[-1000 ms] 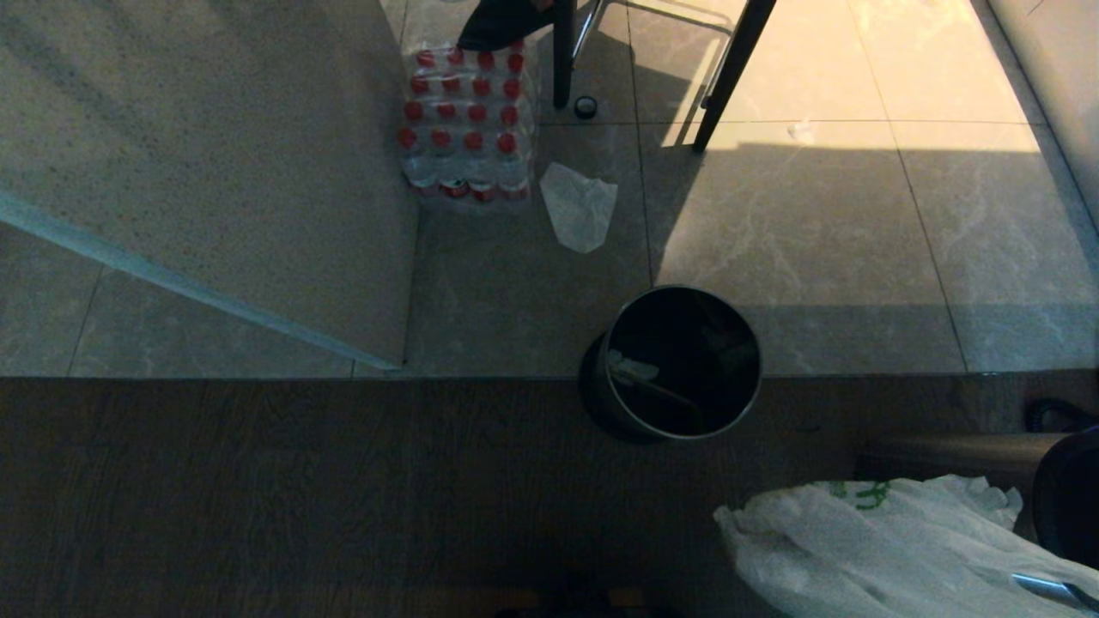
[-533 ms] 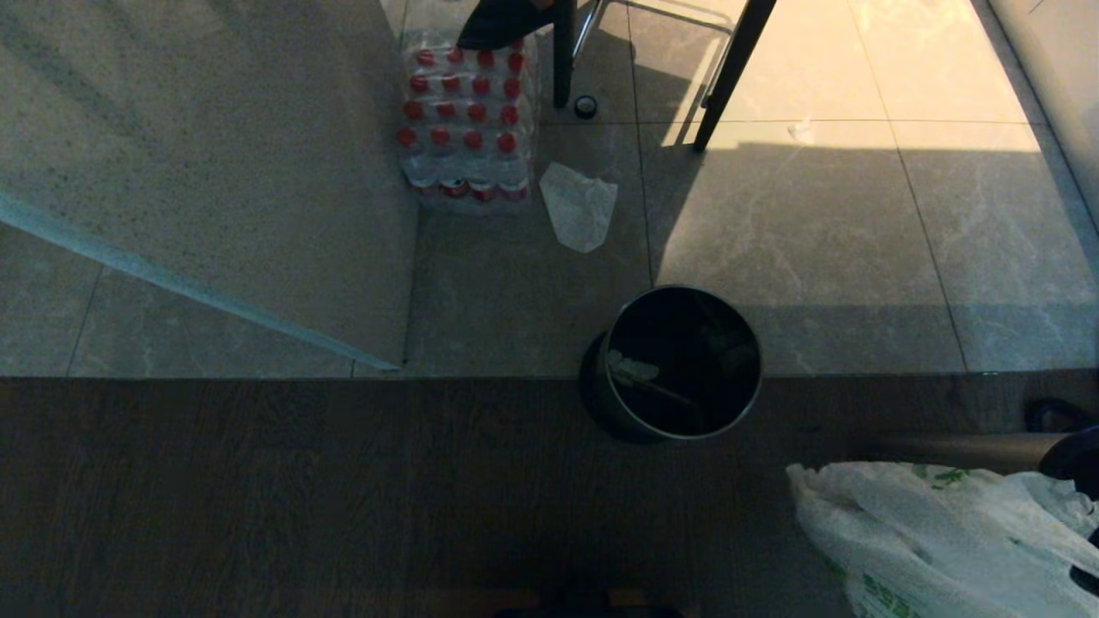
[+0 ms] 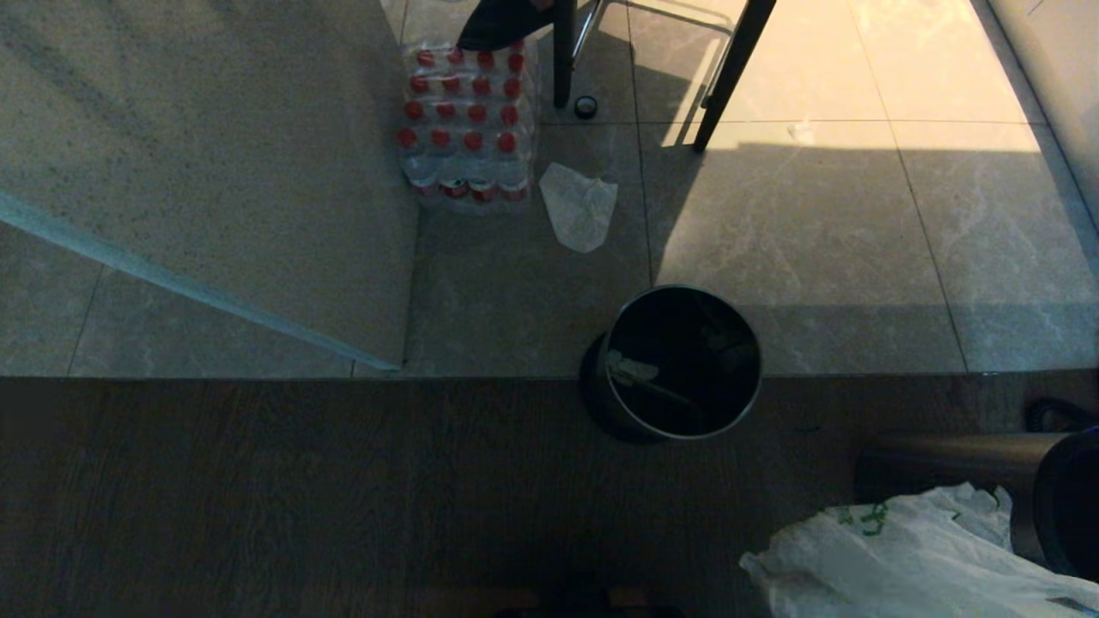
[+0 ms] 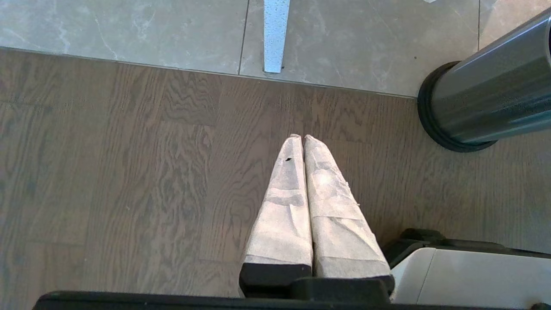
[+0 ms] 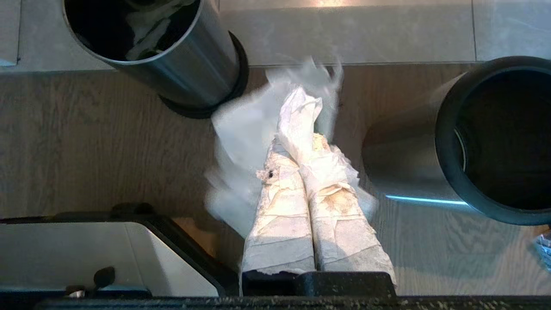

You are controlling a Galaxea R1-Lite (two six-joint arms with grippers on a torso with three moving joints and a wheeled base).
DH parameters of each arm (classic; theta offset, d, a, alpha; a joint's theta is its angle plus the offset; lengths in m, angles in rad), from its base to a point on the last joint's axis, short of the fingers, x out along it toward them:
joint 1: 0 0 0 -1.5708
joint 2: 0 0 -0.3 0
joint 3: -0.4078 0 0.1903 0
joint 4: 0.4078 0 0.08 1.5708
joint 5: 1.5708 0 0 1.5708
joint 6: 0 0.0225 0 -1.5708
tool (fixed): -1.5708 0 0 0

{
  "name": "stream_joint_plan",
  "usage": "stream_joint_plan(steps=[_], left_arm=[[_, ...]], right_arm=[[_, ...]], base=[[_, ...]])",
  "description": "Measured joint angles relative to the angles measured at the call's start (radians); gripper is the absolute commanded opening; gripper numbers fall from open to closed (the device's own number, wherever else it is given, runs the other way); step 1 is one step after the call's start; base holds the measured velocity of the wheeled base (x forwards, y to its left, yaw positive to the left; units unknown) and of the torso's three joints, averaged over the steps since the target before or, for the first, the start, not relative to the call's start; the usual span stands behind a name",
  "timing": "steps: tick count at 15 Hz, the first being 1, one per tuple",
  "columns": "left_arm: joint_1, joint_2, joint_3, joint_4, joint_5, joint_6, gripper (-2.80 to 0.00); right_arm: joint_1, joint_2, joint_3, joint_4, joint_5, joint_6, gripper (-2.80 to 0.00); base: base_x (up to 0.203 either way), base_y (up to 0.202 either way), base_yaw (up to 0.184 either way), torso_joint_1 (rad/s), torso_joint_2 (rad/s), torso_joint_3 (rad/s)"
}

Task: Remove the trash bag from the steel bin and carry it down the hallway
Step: Put the trash bag at the door

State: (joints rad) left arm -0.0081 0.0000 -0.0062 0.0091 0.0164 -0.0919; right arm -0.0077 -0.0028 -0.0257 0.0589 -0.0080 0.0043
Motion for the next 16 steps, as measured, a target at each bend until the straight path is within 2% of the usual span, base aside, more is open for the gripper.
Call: stream_joint_plan(steps=[16], left_arm=[[0.0,0.0,0.004,-0.009,0.004,0.004,-2.8]], right_arm=[[0.0,0.001,0.001,0.001,0.002,0.0,-2.8]], base=[[0.0,0.0,0.0,0.0,0.0,0.009]])
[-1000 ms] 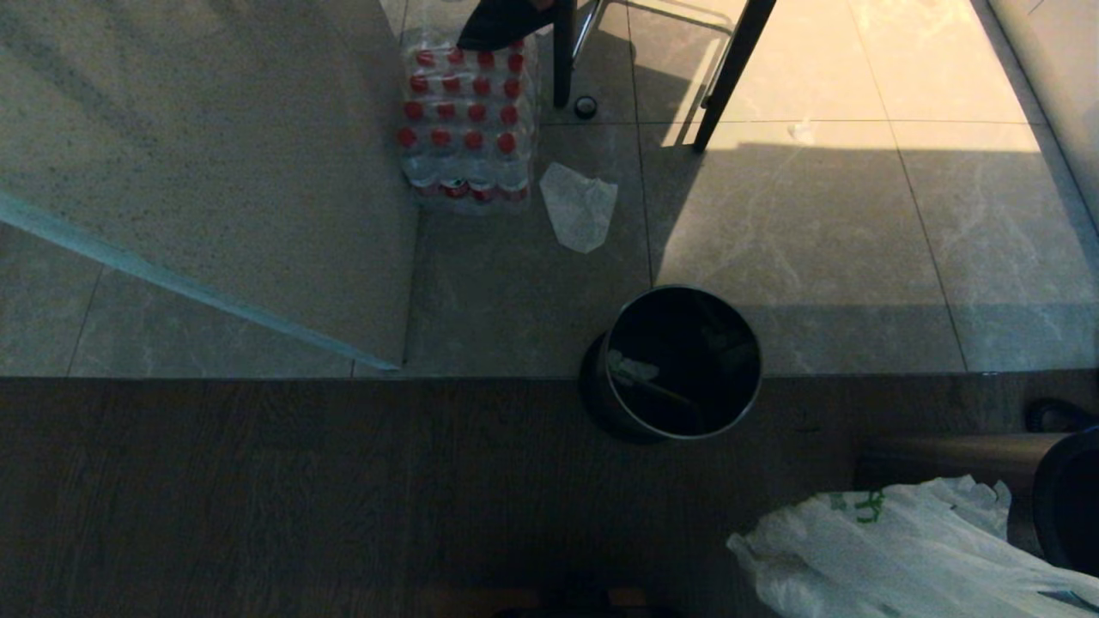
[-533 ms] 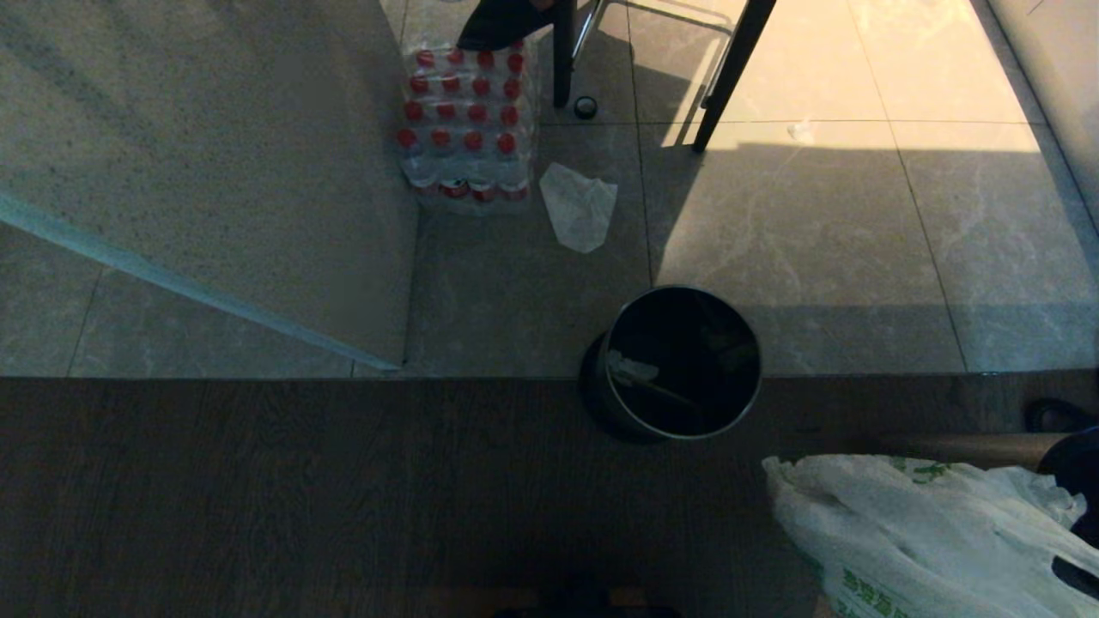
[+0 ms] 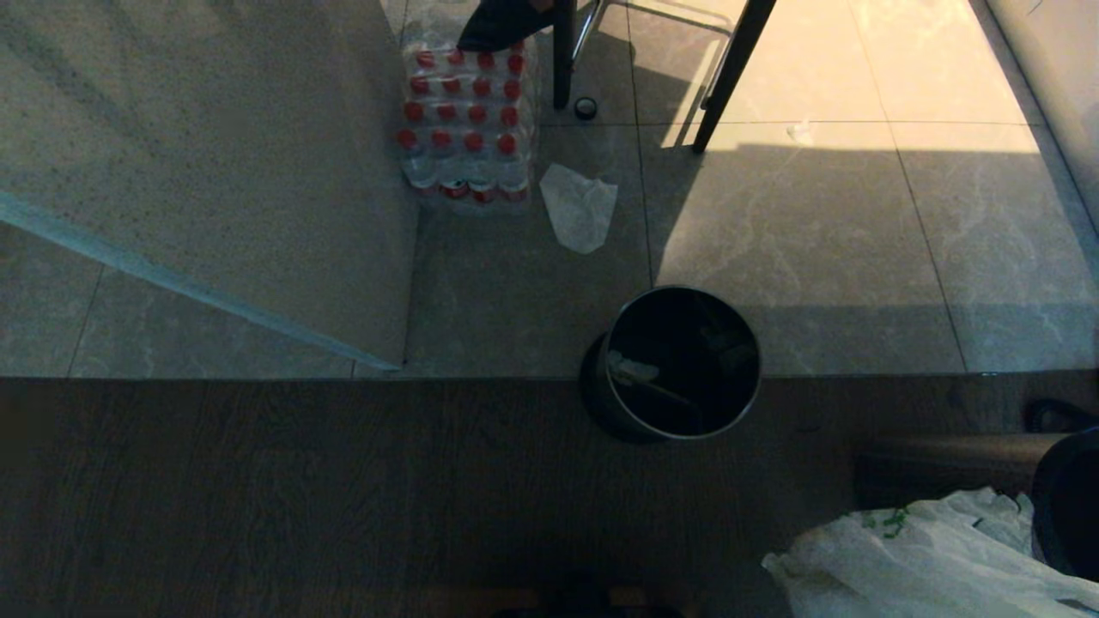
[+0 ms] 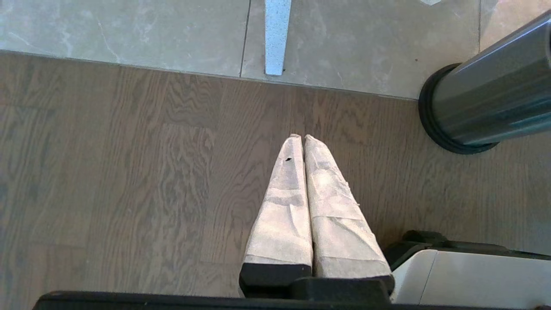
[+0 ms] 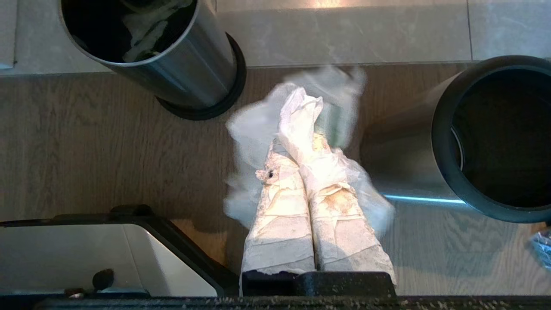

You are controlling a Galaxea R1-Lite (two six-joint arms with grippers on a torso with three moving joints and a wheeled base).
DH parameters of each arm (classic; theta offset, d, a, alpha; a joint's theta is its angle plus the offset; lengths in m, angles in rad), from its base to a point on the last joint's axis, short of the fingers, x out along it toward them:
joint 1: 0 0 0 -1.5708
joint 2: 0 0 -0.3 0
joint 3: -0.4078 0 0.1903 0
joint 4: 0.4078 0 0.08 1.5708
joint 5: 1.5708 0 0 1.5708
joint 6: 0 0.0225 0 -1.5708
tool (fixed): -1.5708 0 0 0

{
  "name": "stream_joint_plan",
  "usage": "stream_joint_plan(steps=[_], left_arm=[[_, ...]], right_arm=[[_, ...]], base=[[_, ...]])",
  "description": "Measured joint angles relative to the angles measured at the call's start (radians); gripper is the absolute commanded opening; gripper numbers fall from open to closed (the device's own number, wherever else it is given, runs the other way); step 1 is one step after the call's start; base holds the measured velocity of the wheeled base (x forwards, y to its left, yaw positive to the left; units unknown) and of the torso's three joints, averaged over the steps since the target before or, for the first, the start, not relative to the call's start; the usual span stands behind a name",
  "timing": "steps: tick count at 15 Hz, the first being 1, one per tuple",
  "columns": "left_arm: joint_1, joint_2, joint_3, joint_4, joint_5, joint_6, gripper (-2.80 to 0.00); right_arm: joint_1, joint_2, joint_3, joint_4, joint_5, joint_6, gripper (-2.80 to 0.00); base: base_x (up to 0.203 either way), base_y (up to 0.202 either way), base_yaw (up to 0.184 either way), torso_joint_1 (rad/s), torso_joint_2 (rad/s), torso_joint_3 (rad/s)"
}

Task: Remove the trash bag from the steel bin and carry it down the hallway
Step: Put the trash bag at the door

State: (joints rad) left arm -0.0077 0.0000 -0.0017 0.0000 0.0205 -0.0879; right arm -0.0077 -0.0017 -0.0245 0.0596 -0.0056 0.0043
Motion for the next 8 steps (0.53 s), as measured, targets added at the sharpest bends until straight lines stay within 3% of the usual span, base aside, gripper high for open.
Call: stream_joint_plan(steps=[8], left_arm=[[0.0,0.0,0.0,0.0,0.0,-0.001,-2.8]], right_arm=[[0.0,0.0,0.0,0.0,0.0,0.0,-2.8]], base=[[0.0,0.0,0.0,0.002,0.0,0.187]])
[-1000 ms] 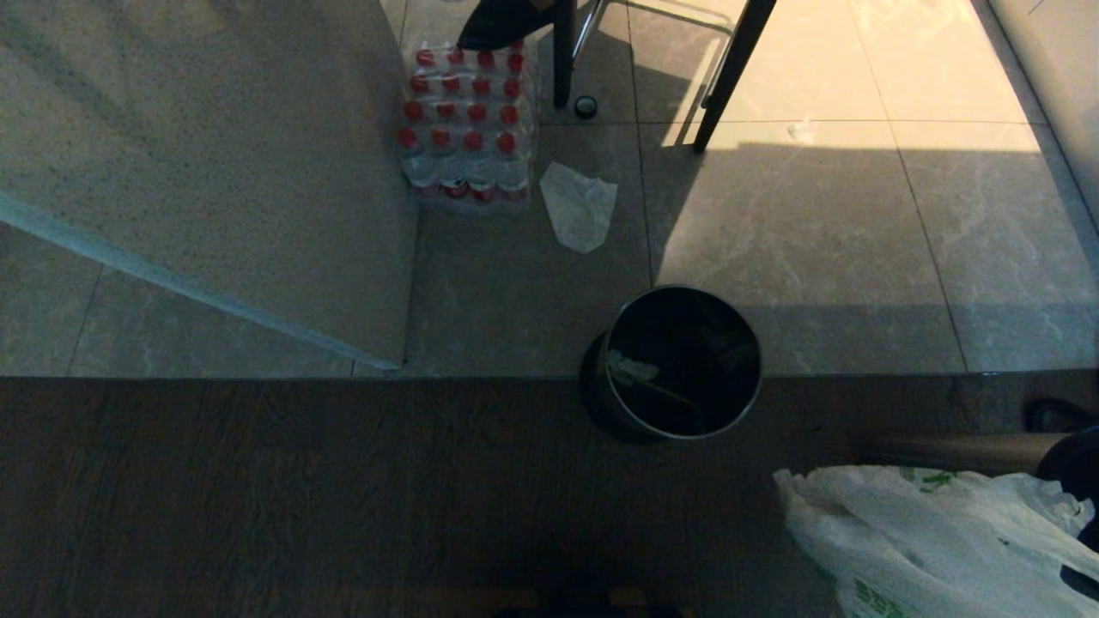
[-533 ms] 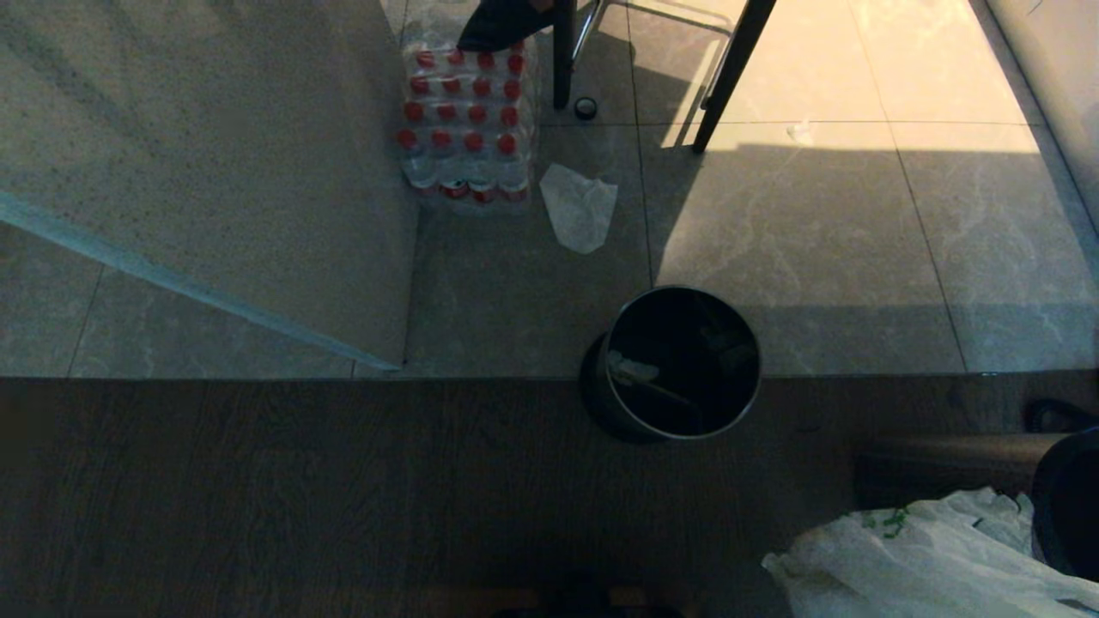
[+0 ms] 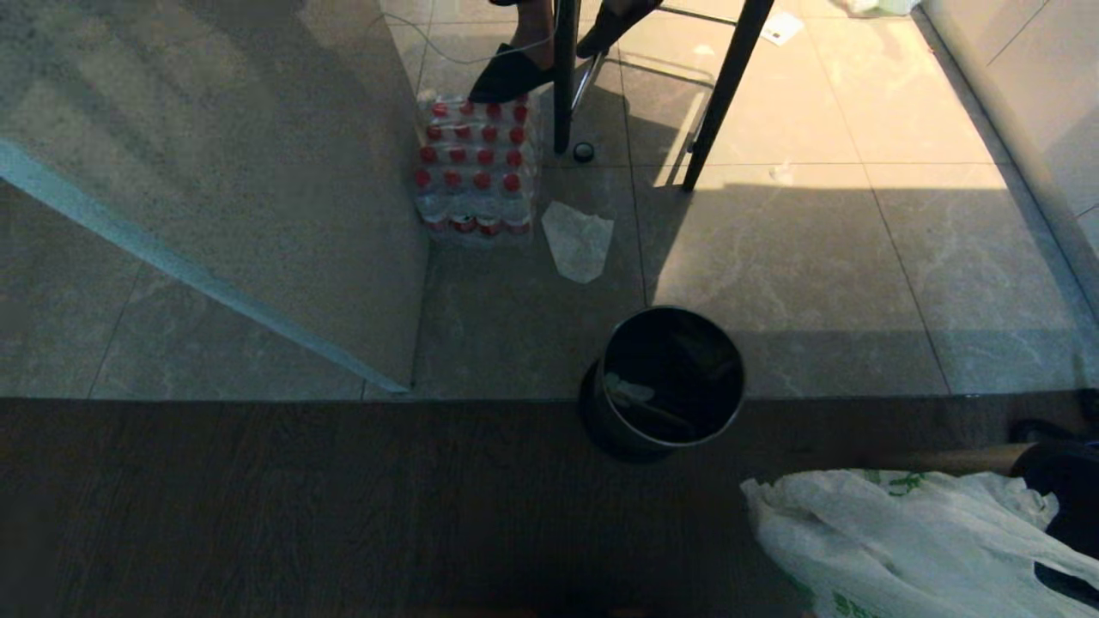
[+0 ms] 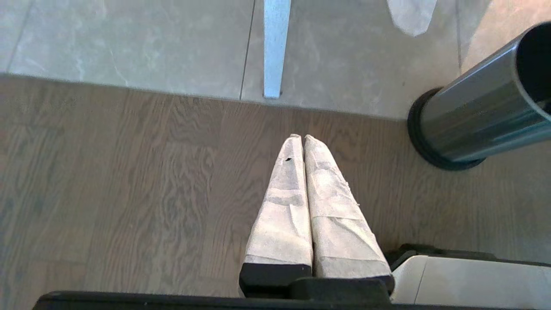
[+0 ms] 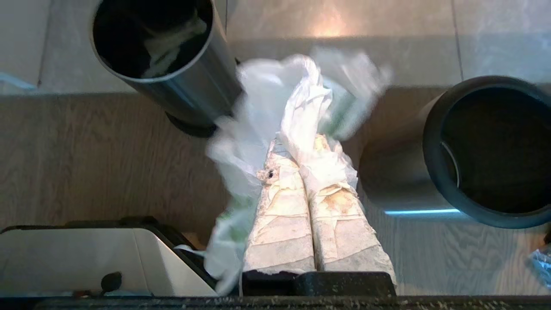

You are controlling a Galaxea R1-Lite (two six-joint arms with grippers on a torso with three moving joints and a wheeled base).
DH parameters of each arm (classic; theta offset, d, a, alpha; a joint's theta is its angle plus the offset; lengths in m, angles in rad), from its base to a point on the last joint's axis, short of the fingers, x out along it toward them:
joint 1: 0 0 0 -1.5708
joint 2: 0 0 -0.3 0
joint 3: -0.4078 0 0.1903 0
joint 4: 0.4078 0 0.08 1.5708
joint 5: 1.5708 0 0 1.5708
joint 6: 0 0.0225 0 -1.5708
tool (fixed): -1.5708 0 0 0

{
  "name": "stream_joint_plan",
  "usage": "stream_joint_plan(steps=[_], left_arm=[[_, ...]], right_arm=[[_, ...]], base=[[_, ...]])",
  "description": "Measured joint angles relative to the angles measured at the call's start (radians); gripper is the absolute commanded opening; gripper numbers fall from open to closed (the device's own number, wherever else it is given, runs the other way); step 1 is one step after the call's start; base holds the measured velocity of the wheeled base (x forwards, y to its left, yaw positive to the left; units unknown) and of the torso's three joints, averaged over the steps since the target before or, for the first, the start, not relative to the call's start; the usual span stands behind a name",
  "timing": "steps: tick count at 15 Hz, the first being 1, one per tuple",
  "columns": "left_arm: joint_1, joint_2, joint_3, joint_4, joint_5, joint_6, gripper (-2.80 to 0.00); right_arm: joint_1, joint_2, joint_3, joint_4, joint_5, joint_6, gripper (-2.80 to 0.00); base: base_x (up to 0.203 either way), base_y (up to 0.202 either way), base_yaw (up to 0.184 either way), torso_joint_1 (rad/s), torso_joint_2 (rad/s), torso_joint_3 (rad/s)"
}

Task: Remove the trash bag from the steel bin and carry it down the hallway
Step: Put the trash bag at the door

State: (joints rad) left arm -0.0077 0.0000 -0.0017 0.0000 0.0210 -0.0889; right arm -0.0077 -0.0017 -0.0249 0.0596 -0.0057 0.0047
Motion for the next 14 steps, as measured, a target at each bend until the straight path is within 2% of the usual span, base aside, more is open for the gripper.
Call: stream_joint_plan(steps=[14], left_arm=[[0.0,0.0,0.0,-0.001,0.0,0.0,-2.8]], right_arm=[[0.0,0.0,0.0,0.0,0.0,0.0,-2.8]], base=[[0.0,0.0,0.0,0.002,0.0,0.2]])
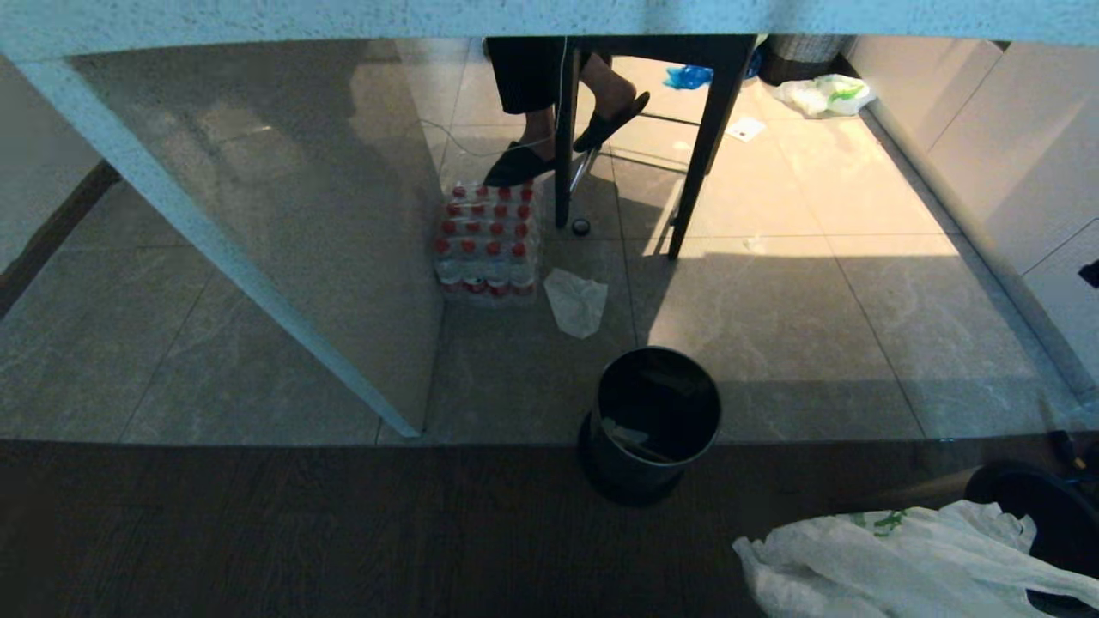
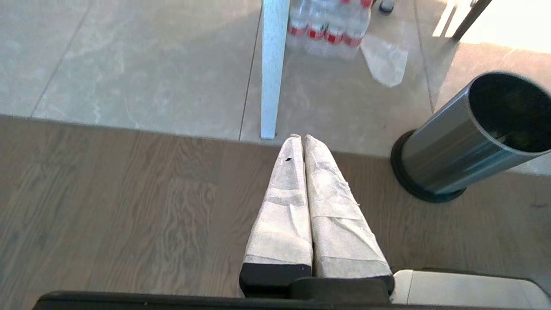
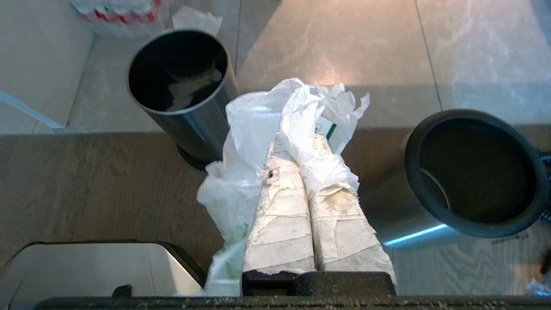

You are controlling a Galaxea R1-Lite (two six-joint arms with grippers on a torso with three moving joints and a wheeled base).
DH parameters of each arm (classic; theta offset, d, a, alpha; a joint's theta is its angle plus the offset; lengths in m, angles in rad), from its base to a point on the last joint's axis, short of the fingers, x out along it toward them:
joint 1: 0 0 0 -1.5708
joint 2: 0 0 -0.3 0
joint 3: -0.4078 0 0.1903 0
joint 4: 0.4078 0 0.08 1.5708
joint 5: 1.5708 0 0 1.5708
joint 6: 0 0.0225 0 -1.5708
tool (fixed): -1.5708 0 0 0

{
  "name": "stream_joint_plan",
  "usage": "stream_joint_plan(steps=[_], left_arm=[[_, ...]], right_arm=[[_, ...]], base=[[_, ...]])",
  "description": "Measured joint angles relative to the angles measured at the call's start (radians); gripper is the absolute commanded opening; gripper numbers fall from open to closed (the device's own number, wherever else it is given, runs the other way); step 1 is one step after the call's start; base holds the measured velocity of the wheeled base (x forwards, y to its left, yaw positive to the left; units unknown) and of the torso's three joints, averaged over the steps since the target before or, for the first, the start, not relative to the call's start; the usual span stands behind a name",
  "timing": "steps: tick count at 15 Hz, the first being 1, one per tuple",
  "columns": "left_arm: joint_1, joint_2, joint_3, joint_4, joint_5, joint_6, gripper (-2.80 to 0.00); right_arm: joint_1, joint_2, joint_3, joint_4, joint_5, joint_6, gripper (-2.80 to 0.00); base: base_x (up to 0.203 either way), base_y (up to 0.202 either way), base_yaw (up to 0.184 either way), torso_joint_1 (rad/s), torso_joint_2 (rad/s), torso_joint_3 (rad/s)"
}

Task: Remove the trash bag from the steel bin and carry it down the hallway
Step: Put the trash bag at the door

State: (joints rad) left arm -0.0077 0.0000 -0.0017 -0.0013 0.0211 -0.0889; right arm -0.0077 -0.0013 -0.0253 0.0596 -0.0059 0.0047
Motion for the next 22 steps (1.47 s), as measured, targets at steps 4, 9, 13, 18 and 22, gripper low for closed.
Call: stream_joint_plan(steps=[4,9,13,18,22], left_arm=[[0.0,0.0,0.0,0.0,0.0,0.001,-2.8],[0.0,0.0,0.0,-0.001,0.0,0.0,-2.8],[0.0,0.0,0.0,-0.001,0.0,0.0,-2.8],[0.0,0.0,0.0,-0.001,-0.001,0.0,-2.8],[0.0,0.0,0.0,-0.001,-0.002,0.001,-2.8]], right_arm=[[0.0,0.0,0.001,0.0,0.0,0.0,-2.8],[0.0,0.0,0.001,0.0,0.0,0.0,-2.8],[0.0,0.0,0.0,0.0,0.0,0.0,-2.8],[0.0,0.0,0.001,0.0,0.0,0.0,-2.8],[0.0,0.0,0.0,0.0,0.0,0.0,-2.8]], base=[[0.0,0.0,0.0,0.001,0.0,0.203],[0.0,0.0,0.0,0.003,0.0,0.202],[0.0,0.0,0.0,0.004,0.0,0.201],[0.0,0.0,0.0,0.001,0.0,0.205],[0.0,0.0,0.0,0.0,0.0,0.204]])
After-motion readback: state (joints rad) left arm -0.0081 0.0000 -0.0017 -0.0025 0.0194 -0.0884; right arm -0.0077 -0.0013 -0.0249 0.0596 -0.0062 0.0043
